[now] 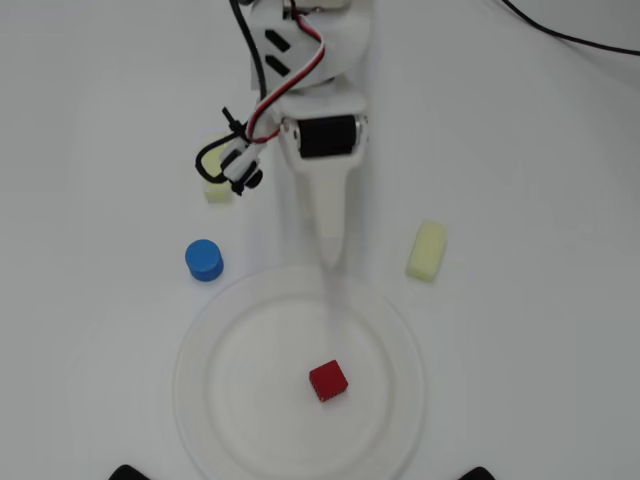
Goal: Grasp a red block and put it in the dish.
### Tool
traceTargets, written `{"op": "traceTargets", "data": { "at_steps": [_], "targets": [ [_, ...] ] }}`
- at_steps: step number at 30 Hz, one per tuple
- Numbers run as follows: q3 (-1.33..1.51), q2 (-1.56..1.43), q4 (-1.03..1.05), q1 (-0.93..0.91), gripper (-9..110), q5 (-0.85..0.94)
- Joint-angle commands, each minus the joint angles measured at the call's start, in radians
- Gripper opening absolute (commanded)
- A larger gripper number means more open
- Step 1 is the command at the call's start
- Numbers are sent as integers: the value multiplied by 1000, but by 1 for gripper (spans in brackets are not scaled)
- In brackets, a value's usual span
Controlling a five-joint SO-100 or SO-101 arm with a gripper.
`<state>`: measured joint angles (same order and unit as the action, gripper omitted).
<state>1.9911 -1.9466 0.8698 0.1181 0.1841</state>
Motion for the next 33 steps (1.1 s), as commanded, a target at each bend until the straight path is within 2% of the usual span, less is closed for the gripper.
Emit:
{"op": "traceTargets", "data": {
  "at_steps": [1, 7, 14, 26, 33],
  "targets": [
    [219, -302, 8, -20, 33, 25],
    [670, -862, 83, -124, 34, 75],
    [1008, -1505, 382, -115, 34, 104],
    [1089, -1505, 491, 2, 31, -109],
    [1158, -1505, 532, -5, 24, -101]
  ]
}}
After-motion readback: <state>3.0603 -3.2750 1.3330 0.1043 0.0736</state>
